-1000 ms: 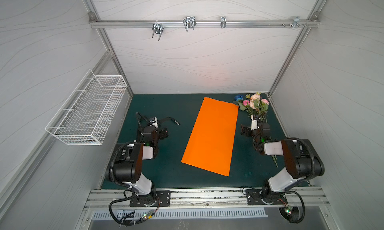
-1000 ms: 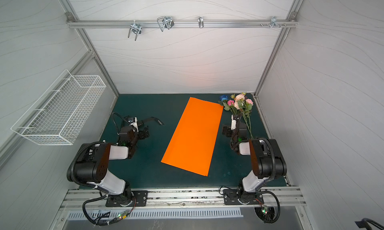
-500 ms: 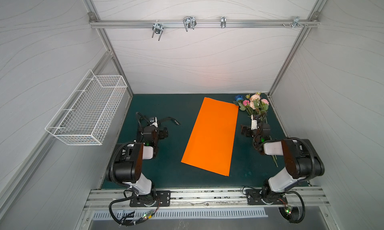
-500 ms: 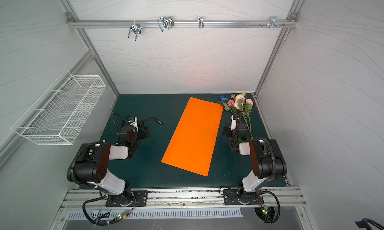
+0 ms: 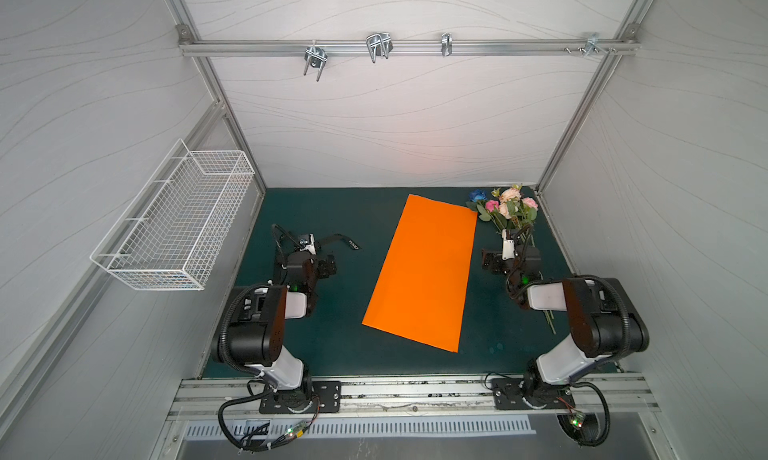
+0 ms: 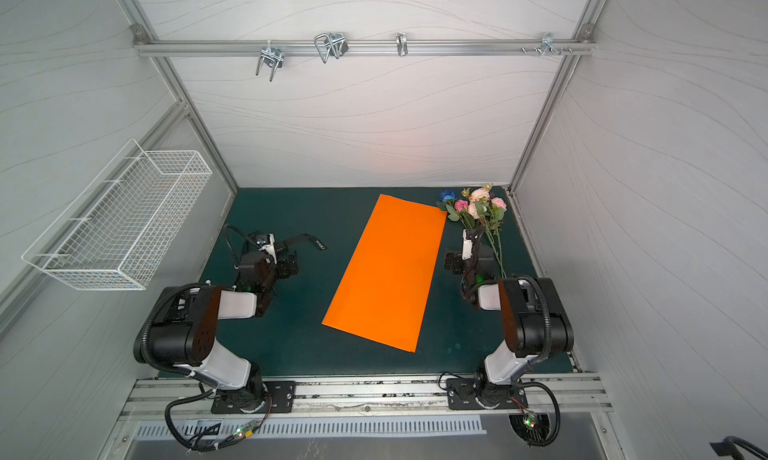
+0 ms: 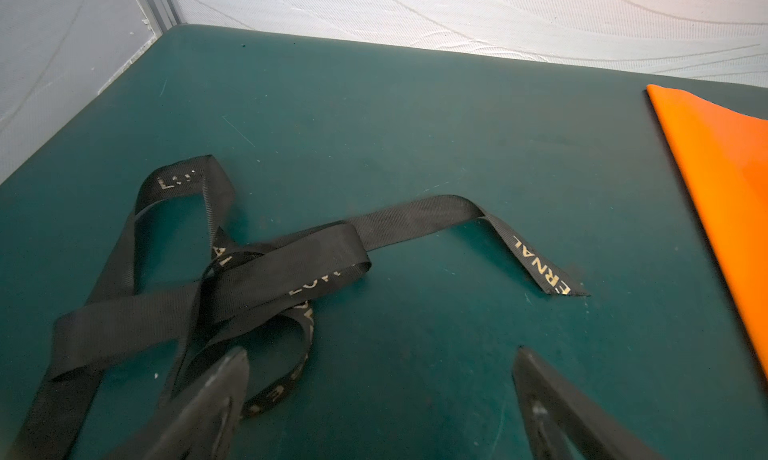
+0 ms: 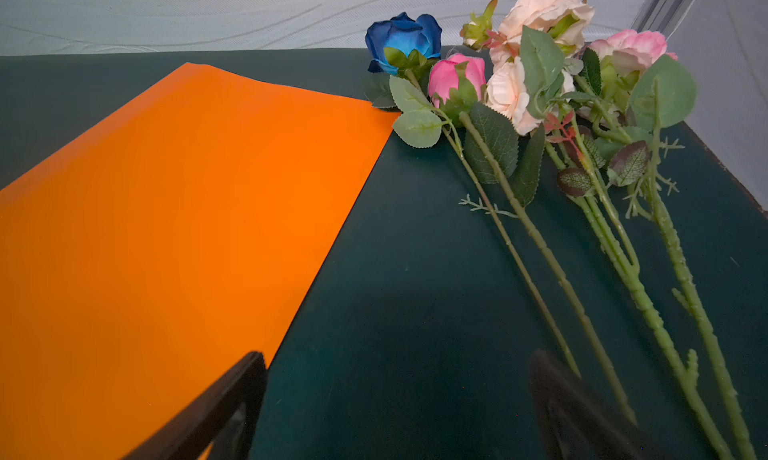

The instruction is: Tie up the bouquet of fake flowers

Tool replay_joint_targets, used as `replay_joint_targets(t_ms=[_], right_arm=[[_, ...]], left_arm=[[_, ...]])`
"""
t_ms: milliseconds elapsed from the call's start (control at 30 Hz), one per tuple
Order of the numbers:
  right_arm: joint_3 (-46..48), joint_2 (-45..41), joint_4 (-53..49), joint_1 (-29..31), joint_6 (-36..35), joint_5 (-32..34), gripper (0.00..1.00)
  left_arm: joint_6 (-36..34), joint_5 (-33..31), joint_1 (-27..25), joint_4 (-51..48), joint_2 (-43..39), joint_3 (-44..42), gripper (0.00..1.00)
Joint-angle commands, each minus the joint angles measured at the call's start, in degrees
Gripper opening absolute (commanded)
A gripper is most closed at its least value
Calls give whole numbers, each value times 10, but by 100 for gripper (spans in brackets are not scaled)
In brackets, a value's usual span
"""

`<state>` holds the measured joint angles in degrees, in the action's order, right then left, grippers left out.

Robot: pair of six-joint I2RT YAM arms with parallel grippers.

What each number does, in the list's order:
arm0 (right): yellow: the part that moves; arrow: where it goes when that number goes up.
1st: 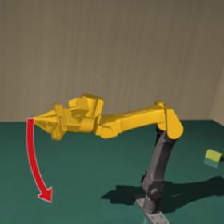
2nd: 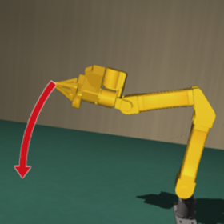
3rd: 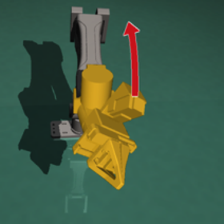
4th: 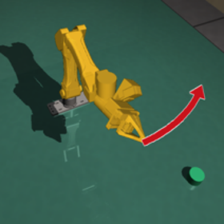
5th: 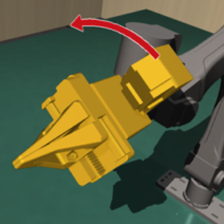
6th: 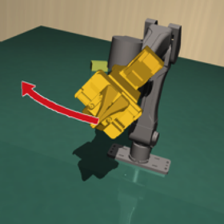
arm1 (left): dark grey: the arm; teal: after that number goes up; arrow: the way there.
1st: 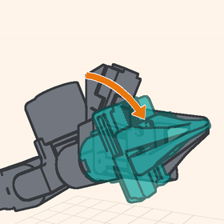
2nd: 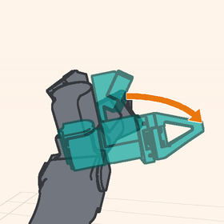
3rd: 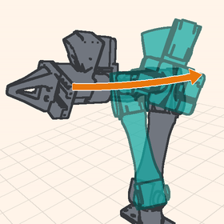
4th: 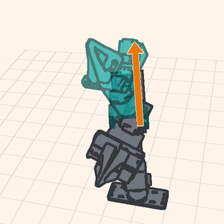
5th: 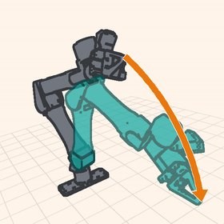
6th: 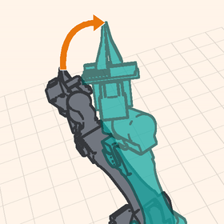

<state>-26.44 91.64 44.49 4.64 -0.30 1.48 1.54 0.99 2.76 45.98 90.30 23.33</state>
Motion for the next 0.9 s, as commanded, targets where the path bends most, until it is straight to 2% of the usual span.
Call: replay_joint_targets(t_ms=[0,167,300,367,467,533,600,700,800,867], right_arm=[[5,-17,-2,3,1,3,99],[6,-20,0,5,-1,8,99],[-18,-69,-85,21,-3,49,99],[-32,-100,-144,29,11,79,99],[-61,-147,-258,38,71,134,99],[-101,-173,-378,54,108,188,99],[-150,-195,-523,63,190,227,99],[-185,-230,-654,65,264,181,99],[-174,-280,-729,69,306,78,99],[-138,-327,-742,79,322,-7,99]], left_arm=[[-14,34,4,13,-30,9,99],[-17,44,4,-21,-114,-11,99],[-22,68,-7,-94,-187,2,99],[-10,84,-23,-98,-216,1,99],[-29,79,-92,-110,-251,-2,99],[-50,72,-152,-150,-268,4,99],[-65,63,-213,-188,-277,12,99],[-73,46,-295,-239,-284,17,99],[-64,0,-365,-257,-289,10,99],[-33,-42,-391,-265,-290,7,99]])
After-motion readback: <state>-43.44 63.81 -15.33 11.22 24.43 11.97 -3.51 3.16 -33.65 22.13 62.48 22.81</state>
